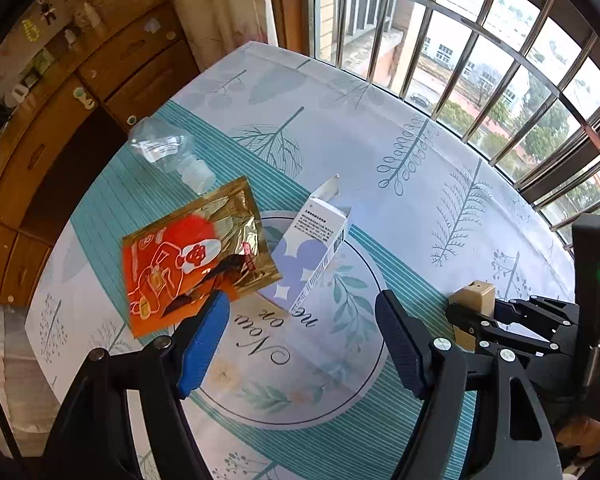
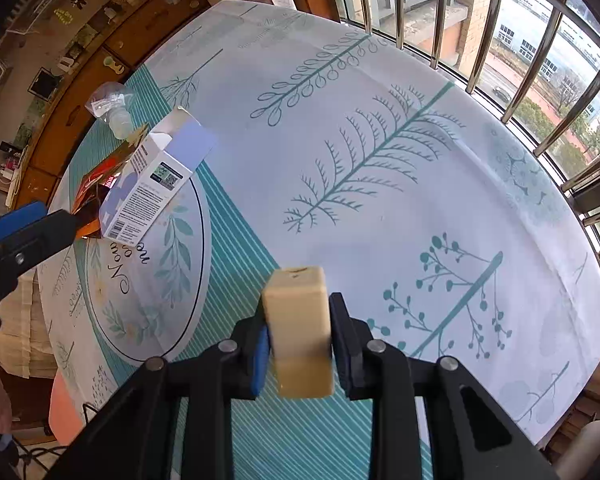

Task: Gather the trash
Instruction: 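Grasp the beige block with the right tool while the left tool grasps the white milk carton, then carry the beige block and white carton over the bin with both tools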

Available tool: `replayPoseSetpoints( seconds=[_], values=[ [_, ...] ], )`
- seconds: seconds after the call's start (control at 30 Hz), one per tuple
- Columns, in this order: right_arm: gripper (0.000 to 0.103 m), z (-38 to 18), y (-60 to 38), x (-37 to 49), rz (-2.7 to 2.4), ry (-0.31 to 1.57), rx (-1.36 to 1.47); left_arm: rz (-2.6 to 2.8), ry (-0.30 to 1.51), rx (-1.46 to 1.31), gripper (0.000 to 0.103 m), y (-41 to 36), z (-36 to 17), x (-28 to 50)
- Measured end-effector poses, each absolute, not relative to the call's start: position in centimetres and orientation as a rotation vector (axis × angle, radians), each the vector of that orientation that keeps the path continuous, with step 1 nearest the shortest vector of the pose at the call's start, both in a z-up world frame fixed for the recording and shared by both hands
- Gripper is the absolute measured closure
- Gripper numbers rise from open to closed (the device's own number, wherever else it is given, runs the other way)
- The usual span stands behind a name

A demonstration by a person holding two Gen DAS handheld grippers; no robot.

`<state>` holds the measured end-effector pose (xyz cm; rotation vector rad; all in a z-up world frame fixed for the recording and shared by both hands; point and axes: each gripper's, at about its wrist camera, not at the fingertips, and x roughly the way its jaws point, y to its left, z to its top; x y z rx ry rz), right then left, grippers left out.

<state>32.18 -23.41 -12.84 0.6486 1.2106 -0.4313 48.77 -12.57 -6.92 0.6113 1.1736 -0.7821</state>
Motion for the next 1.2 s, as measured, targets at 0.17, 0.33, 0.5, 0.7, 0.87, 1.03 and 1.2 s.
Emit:
replayPoseSetpoints(
  seconds=[0.17,0.33,0.5,0.7,0.87,1.03,1.2],
  values=[
    [0.077,-12.3,-24.2,33.0,-0.430,1.173,0.654,-0.810,1.223,0.667,0.029,-15.0,-9.4,50.8],
    [0.077,-12.0,-24.3,33.9,-0.427,1.153,0.636,-0.834,1.242,0.739,0.029,-17.0,-11.5,51.9],
    [0.077,-11.9,-24.1,34.4,-0.421,1.144,0.614,-0.863,1.282,0.816,0.050,-18.1,-13.4,51.7],
    [0.077,-11.7,-24.0,34.4,-0.413,1.141,0.577,-0.875,1.302,0.860,0.062,-18.3,-14.9,51.0],
    [0.077,-10.9,-23.3,34.5,-0.396,1.130,0.520,-0.865,1.286,0.854,0.068,-17.9,-14.7,50.3],
    [0.077,-9.7,-22.4,34.5,-0.359,1.116,0.468,-0.857,1.256,0.808,0.068,-16.7,-12.7,48.8],
    [0.077,-7.8,-21.2,34.0,-0.317,1.096,0.404,-0.829,1.250,0.708,0.068,-14.3,-9.6,47.5]
  ],
)
